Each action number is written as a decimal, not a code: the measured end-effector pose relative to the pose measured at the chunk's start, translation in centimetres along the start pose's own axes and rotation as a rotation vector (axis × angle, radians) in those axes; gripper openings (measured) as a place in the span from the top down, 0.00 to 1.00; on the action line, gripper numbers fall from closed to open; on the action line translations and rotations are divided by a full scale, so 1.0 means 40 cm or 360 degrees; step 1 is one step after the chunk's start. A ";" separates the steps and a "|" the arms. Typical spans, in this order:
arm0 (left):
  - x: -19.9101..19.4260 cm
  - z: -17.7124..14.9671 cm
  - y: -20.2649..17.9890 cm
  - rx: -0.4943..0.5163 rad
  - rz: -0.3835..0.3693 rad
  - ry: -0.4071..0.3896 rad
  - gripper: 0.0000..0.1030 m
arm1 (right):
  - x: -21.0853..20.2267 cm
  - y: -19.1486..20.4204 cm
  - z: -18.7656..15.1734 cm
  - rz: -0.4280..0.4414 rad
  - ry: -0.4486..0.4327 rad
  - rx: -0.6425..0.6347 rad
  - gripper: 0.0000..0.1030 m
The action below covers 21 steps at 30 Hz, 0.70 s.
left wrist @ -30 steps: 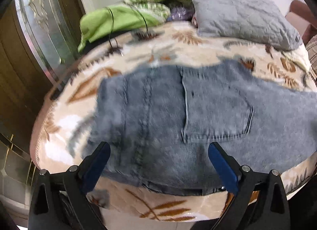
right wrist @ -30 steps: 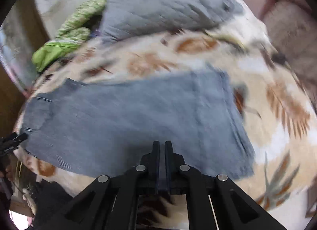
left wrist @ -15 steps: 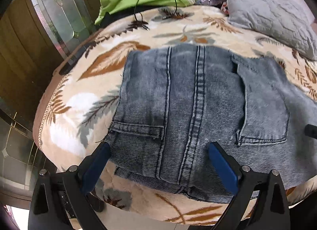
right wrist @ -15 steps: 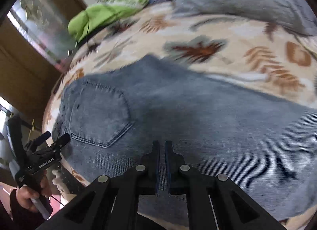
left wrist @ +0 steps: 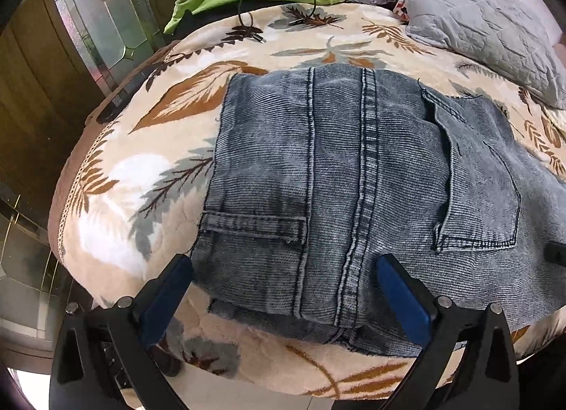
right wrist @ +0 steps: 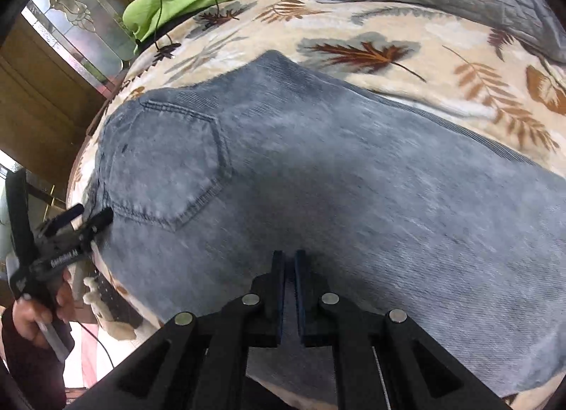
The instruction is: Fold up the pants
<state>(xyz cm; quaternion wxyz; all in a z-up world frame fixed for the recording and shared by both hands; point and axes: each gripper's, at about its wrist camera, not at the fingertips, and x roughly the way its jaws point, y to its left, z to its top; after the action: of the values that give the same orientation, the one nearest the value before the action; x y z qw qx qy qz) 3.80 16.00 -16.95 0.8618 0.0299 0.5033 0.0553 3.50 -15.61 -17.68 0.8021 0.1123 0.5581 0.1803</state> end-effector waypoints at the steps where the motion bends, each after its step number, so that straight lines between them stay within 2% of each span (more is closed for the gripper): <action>1: -0.002 0.000 0.000 -0.0002 0.0011 0.0007 0.00 | -0.004 -0.011 0.000 0.0001 0.0001 0.0016 0.93; 4: -0.022 -0.001 -0.008 0.0002 0.0069 0.0020 0.00 | -0.038 -0.113 -0.019 0.0080 0.0002 0.0234 0.93; 6: -0.050 0.002 -0.017 0.0015 0.0087 -0.0013 0.00 | -0.066 -0.177 -0.030 0.0027 -0.0009 0.0347 0.93; 9: -0.101 0.014 -0.045 0.0052 0.0066 -0.0088 0.00 | -0.129 -0.259 -0.047 -0.0005 -0.0105 0.0440 0.93; 11: -0.129 0.027 -0.075 0.0080 0.0036 -0.0136 0.00 | -0.169 -0.297 -0.052 -0.0122 -0.0166 0.0463 0.93; 13: -0.152 0.041 -0.122 0.0123 -0.0017 -0.0178 0.00 | -0.202 -0.330 -0.049 -0.0124 -0.0210 0.0527 0.93; 18: -0.144 0.089 -0.266 0.0262 -0.0126 -0.0180 0.00 | -0.235 -0.307 0.015 -0.0111 -0.0314 0.0527 0.93; 21: -0.101 0.112 -0.351 0.0307 -0.0146 -0.0113 0.00 | -0.211 -0.253 0.072 -0.0073 -0.0326 0.0466 0.93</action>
<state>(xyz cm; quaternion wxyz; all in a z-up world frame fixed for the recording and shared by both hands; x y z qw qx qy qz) 6.65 1.59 -12.75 0.8738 0.0915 0.4763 -0.0340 5.21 -28.27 -13.32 0.8338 0.2328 0.4962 0.0664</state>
